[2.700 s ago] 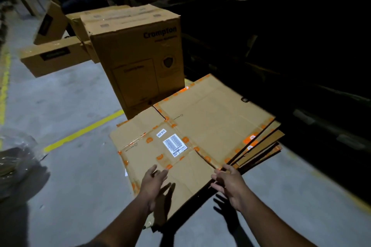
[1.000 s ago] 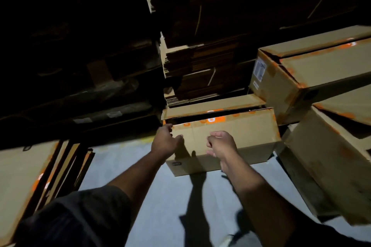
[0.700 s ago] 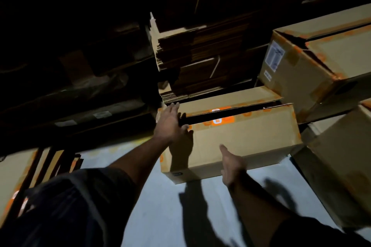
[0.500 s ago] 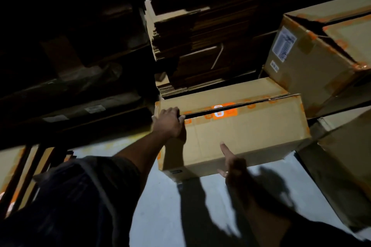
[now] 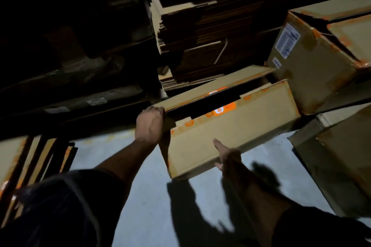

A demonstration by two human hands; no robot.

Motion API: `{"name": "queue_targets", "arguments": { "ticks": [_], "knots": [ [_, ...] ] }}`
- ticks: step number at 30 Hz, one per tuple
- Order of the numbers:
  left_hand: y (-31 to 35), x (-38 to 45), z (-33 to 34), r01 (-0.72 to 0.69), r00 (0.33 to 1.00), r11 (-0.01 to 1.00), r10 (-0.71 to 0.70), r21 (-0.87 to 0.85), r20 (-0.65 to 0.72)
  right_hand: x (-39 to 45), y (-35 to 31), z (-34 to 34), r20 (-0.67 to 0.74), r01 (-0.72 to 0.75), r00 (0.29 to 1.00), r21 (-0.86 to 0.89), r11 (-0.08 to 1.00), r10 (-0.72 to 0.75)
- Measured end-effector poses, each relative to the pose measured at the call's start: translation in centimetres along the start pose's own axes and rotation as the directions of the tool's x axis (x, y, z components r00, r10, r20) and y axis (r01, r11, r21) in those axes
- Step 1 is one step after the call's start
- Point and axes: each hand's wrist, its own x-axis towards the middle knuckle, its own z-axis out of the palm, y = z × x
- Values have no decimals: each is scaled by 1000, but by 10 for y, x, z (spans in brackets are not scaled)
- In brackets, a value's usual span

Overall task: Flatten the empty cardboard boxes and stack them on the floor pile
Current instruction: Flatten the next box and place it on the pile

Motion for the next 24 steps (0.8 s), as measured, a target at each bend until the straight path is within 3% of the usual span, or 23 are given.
{"name": "queue_targets", "arguments": {
  "ticks": [3, 6, 9, 12, 18, 21, 24],
  "knots": [
    [-14, -65, -17, 32, 998, 996, -36, -81, -57, -7, 15, -3, -12, 69, 997, -106, 992, -71],
    [-26, -143, -27, 86, 991, 987, -99, -136, -86, -23, 27, -6, -136, 2, 990, -293, 956, -43],
    [-37, -225, -36, 179, 973, 972, -197, -155, -116, -51, 40, -1, -37, 79, 993, -469, 879, -109],
    [-47, -295, -41, 250, 954, 946, -277, -204, -115, -84, 55, 18, 166, 237, 971, -584, 776, -172],
    [-62, -362, -25, 470, 882, 824, -451, -317, 137, -148, 109, 89, 336, 475, 877, -714, 514, -345],
    [-85, -368, -18, 595, 801, 709, -563, -380, 203, -164, 131, 112, 336, 510, 843, -746, 428, -419],
    [-115, -363, -8, 732, 664, 534, -697, -422, 271, -156, 140, 122, 283, 456, 878, -737, 498, -386]
  ]
}}
